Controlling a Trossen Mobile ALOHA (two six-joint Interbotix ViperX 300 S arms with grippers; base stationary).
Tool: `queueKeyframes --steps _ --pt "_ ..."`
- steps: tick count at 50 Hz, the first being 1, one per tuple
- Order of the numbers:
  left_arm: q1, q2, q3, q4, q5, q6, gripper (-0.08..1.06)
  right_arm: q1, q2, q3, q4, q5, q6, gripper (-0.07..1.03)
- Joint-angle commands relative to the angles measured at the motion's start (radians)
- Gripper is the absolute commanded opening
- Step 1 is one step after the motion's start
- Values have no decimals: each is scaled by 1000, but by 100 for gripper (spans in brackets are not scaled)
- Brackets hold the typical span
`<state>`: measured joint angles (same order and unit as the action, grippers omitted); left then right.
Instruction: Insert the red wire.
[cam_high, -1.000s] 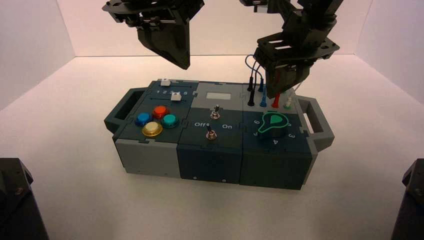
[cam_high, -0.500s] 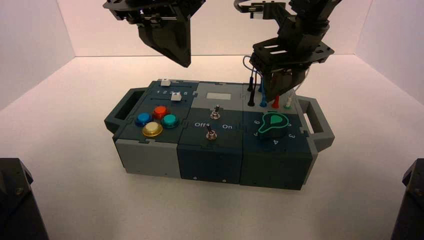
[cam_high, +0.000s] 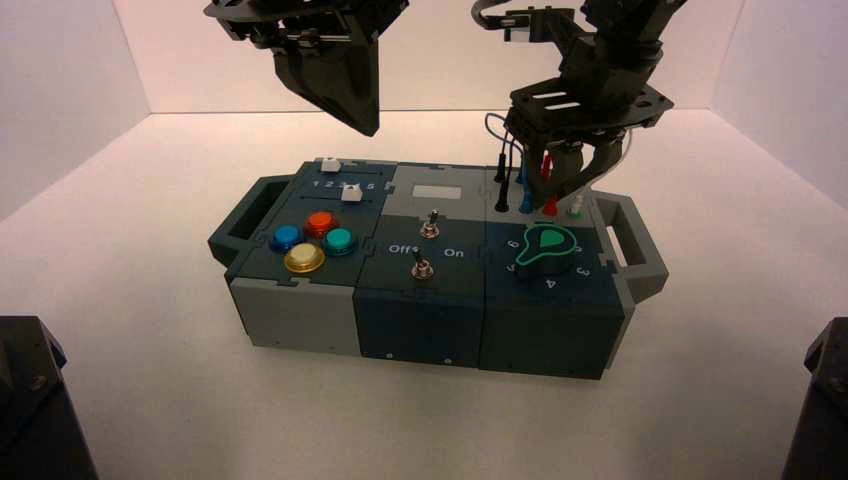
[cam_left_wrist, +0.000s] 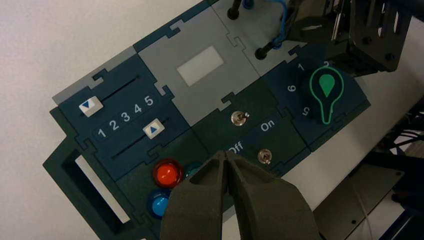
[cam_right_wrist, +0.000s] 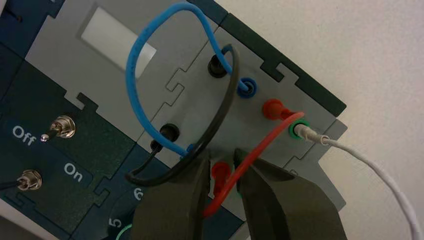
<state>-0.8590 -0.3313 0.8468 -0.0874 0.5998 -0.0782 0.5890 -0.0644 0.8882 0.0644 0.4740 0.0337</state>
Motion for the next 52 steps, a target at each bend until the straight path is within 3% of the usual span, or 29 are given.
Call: queueKeyframes --steps 1,11,19,26,29,40,52 --pt "-2 -25 -23 9 -3 3 -3 0 -44 -23 -3 3 5 28" --pt "-2 -25 -23 12 -2 3 -3 -2 -117 -37 -3 55 5 28" --pt "-2 -26 -28 15 15 3 -3 -3 -172 -48 -3 149 8 28" --pt "-2 -34 -29 32 23 3 -3 -3 -218 -44 -2 230 11 28" --pt "2 -37 -29 46 29 3 -3 -3 -256 -44 -3 305 11 28" --pt "8 -37 -32 52 41 3 -3 -3 -301 -41 -5 405 5 28" --pt "8 -28 -51 54 49 3 -3 -3 -333 5 6 420 2 28"
